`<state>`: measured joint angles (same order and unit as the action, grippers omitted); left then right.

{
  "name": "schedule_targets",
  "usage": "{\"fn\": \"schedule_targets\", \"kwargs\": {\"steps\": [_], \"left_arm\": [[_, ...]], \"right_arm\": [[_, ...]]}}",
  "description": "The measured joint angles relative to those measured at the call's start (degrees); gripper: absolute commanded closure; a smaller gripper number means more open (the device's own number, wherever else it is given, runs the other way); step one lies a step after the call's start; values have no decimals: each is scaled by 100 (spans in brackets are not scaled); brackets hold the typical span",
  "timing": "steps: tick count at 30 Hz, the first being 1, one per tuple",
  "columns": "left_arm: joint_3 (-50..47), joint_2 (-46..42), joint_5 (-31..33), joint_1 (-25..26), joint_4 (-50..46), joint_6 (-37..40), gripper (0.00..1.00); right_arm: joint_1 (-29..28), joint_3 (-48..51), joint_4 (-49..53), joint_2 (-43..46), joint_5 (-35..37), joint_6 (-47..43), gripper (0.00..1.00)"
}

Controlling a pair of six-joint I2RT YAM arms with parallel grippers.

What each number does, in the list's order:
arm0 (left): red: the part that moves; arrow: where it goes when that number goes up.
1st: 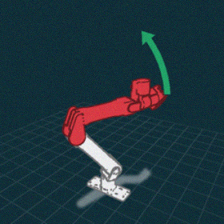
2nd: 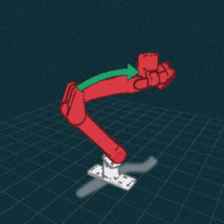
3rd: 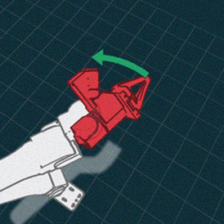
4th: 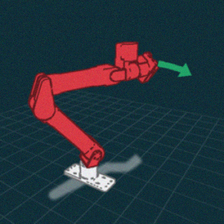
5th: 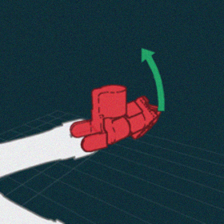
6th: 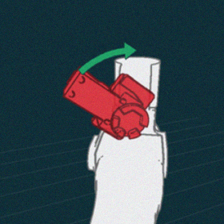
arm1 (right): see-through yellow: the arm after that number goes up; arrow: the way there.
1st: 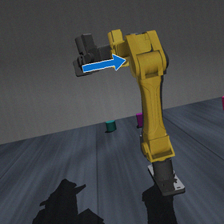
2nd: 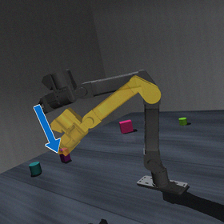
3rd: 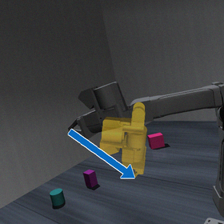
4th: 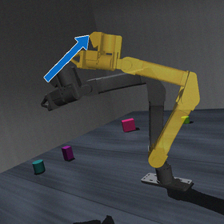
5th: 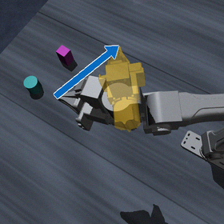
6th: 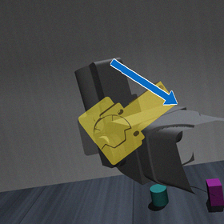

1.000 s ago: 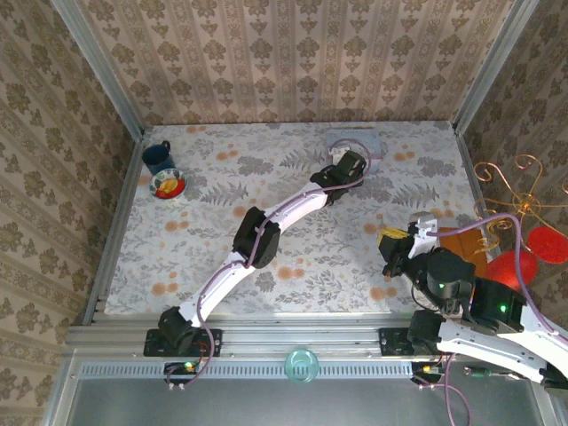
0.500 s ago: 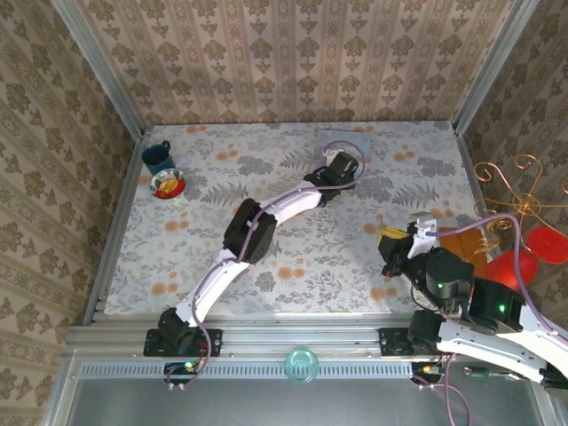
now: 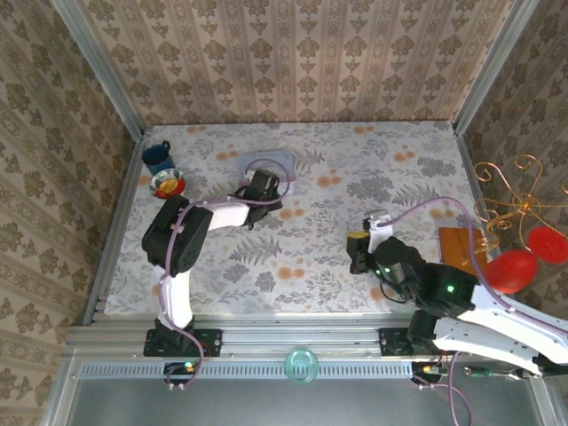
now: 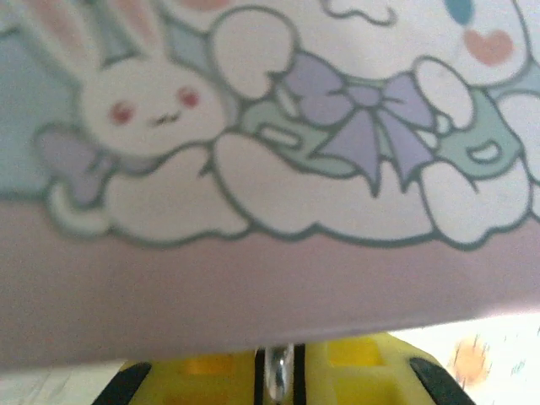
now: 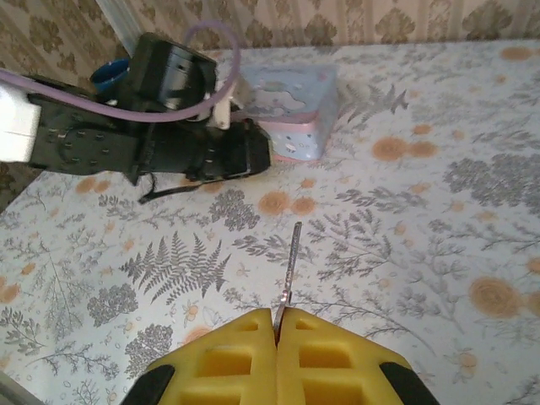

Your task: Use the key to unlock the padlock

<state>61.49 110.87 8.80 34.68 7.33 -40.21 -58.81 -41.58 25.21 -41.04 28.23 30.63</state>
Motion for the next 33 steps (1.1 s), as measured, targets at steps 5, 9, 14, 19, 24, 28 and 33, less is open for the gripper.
{"fn": "schedule_targets", "kwargs": {"steps": [5, 9, 14, 19, 24, 28, 33], "left_arm": [[-699, -577, -96, 332, -131, -4, 96], [-1141, -942, -111, 791, -160, -103, 96], [-1646, -1311, -111, 1318, 4, -315, 91], [-2214, -1561, -210, 1443, 629, -492, 78], [-2739, -1733, -273, 1438, 1397, -437, 61], [-3099, -1980, -302, 1436, 1668, -297, 53], [-3261, -2159, -306, 1436, 1827, -164, 49]], "right_arm": [[542, 223, -595, -1034, -907, 334, 100], [855, 479, -964, -1725, -1648, 612, 100], [1012, 702, -1241, -2175, -2229, 883, 100], [1056, 726, -1416, -2485, -2527, 1032, 100], [1056, 726, -1495, -2905, -2686, 1058, 100], [1056, 743, -1572, -3147, -2776, 1075, 100], [1056, 848, -1786, -3357, -2900, 1167, 100]]}}
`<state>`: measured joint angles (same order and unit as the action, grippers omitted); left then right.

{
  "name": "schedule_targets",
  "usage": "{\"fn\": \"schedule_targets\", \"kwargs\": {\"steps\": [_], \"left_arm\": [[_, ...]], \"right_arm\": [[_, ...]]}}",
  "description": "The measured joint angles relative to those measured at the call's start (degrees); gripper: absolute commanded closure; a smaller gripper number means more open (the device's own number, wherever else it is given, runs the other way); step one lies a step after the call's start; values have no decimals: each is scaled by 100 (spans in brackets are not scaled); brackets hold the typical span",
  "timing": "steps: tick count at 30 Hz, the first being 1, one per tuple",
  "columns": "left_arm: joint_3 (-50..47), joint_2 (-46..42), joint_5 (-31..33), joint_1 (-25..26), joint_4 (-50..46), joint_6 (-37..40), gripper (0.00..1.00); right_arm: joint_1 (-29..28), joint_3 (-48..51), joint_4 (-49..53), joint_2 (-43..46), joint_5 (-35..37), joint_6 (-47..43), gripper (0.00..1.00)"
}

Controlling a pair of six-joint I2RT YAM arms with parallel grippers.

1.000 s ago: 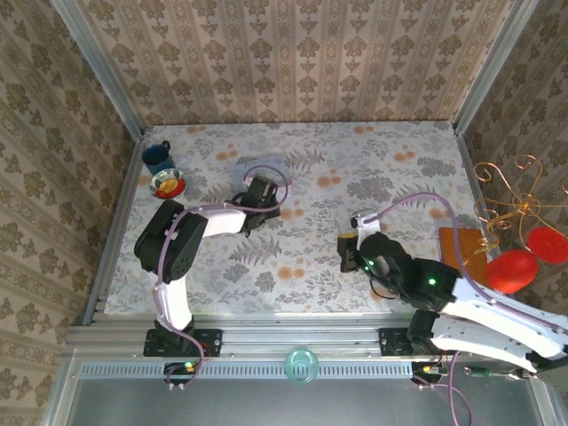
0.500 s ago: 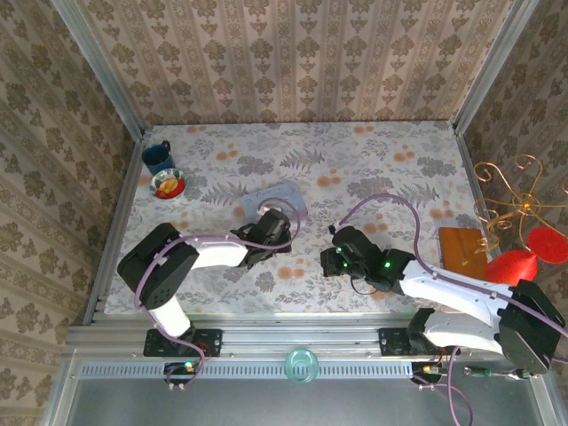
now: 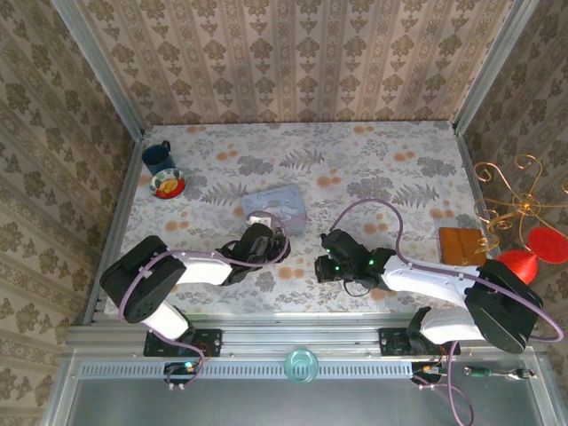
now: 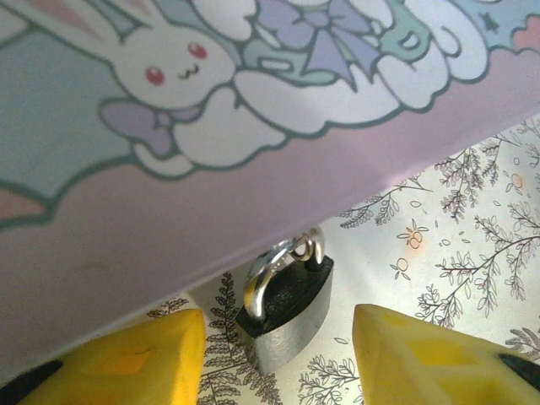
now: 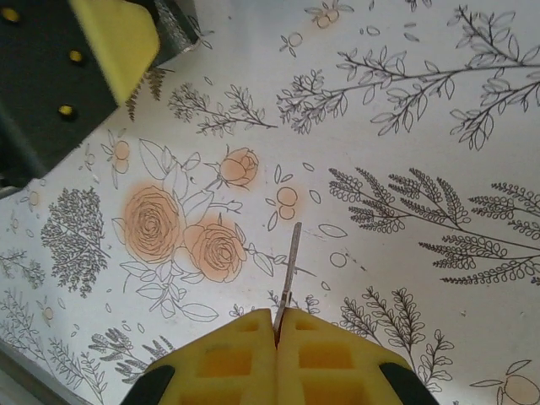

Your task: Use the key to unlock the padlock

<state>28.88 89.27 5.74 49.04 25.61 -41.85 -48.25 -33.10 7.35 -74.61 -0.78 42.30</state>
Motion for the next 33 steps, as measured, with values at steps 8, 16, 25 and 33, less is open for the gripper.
{"fn": "schedule_targets", "kwargs": {"steps": [8, 16, 25, 33], "left_arm": [[306, 192, 101, 7, -376, 35, 50], [627, 575, -22, -129, -376, -63, 63], [654, 662, -260, -278, -275, -308, 81], [654, 479, -1104, -511, -424, -761, 86]], "right_arm": [[-2, 76, -273, -153, -125, 37, 100], [-7, 208, -629, -275, -146, 59, 100], [2, 520, -1366, -595, -348, 146, 100], [236, 570, -1906, -625, -748, 212, 100]]}}
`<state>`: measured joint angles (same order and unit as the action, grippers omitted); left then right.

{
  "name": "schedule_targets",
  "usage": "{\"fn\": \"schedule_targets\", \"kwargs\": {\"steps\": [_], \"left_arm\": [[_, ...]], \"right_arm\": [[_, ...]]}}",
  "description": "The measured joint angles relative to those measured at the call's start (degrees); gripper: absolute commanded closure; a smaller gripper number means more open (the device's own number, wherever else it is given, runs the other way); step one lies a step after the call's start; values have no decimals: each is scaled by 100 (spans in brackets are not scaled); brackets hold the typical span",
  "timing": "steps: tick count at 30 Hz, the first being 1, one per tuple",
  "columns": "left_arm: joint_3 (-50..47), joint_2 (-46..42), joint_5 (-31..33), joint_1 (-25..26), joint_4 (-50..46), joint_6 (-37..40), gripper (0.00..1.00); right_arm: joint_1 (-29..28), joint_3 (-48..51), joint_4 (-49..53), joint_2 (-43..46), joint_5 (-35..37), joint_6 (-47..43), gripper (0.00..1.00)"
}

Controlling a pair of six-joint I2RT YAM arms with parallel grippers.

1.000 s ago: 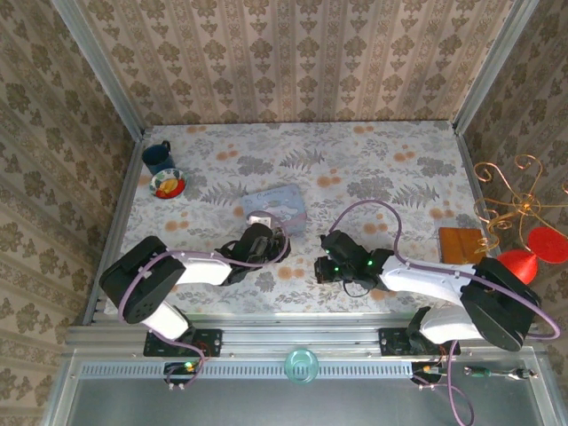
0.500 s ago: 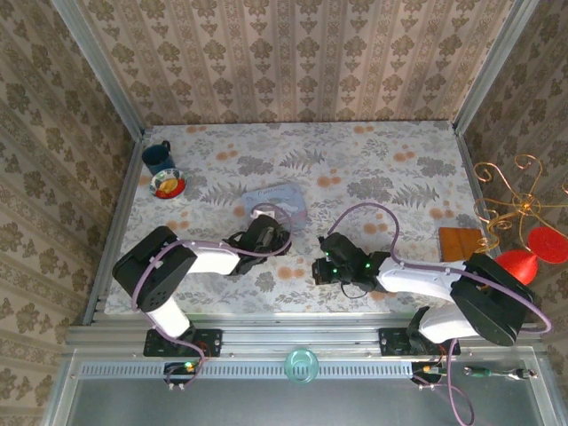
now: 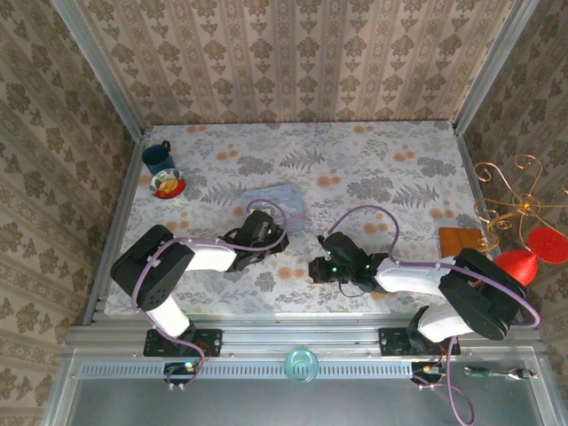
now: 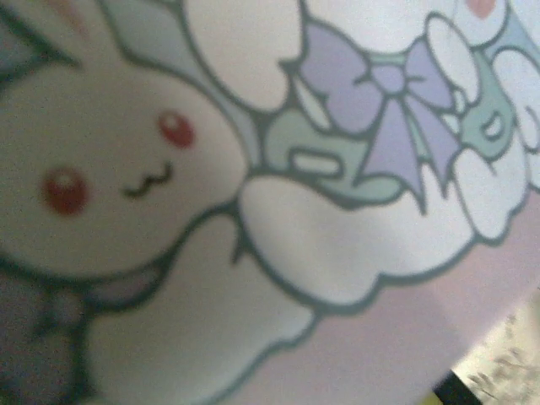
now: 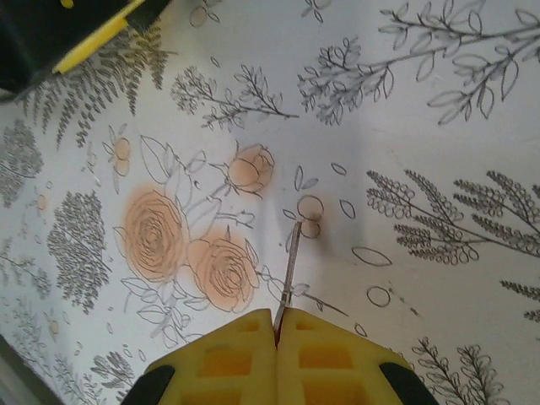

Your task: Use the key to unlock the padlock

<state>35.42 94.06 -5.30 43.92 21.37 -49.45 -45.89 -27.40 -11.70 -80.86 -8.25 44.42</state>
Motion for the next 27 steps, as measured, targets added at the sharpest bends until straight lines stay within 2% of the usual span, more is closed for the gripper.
{"fn": "schedule_targets", "kwargs": {"steps": [6, 11, 19, 27], "left_arm": [[-9, -179, -850, -203, -26, -212, 87], [-92, -212, -1316, -260, 153, -245, 86], [-393, -382, -1639, -267, 664, -367, 86], [-501, -378, -1937, -271, 1305, -608, 89]], "right_arm": [[356, 525, -1047, -2, -599, -26, 100], [610, 625, -1657, -50, -1117, -103, 100], [977, 625, -2380, -291, -1799, -114, 100], [1115, 623, -3169, -973, -2356, 72, 100]]}}
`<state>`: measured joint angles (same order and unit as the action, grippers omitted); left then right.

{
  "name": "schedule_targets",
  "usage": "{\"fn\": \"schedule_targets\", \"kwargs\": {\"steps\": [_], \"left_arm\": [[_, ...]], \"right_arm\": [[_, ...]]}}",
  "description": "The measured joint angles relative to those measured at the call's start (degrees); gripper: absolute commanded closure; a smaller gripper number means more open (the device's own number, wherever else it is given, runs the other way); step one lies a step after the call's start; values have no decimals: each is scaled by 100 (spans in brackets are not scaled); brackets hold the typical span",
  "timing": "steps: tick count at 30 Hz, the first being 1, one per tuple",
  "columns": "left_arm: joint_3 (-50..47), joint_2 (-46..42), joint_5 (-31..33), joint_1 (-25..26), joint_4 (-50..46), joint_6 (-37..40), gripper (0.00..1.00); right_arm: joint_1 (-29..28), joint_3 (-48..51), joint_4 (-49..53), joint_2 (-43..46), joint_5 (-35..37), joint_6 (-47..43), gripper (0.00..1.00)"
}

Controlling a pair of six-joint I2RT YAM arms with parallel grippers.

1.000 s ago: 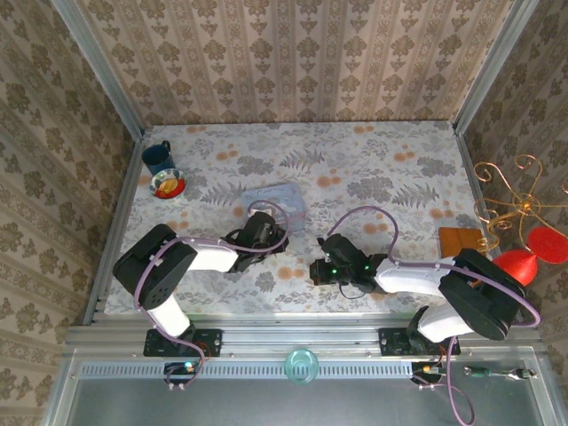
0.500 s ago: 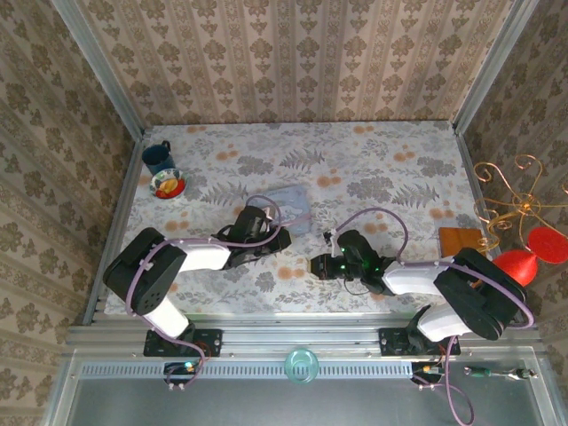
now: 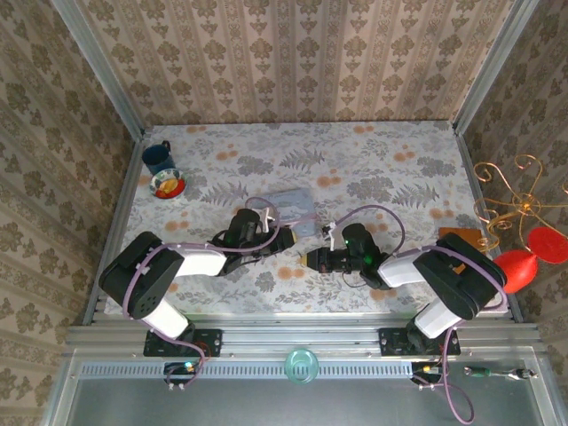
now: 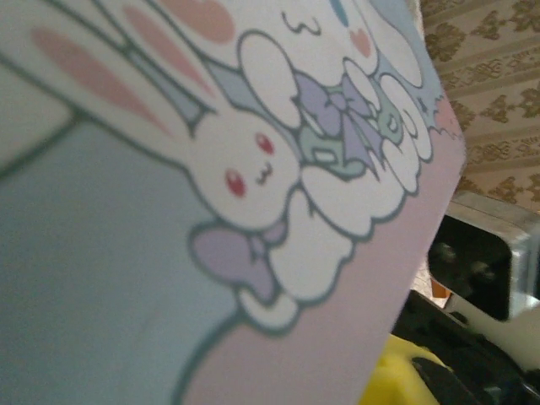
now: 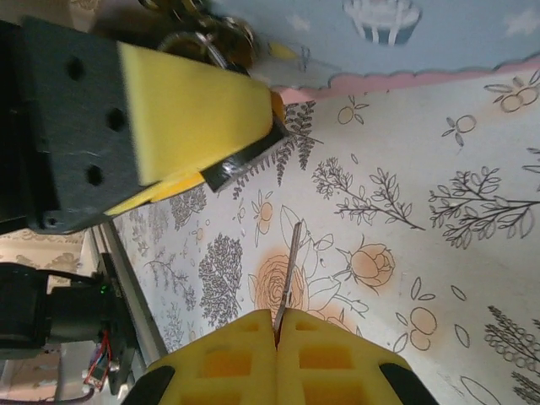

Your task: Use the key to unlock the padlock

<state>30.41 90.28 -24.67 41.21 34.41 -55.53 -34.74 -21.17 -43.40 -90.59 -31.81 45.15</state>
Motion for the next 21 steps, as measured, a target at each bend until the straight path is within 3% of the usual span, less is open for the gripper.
{"fn": "schedule_targets", "kwargs": {"steps": [8, 21], "left_arm": [[0, 20, -229, -9, 251, -94, 89], [0, 192, -494, -83, 575, -391, 89]], "right_arm": [[374, 2, -817, -361, -452, 293, 100], [382, 219, -1749, -540, -841, 337, 100]]}}
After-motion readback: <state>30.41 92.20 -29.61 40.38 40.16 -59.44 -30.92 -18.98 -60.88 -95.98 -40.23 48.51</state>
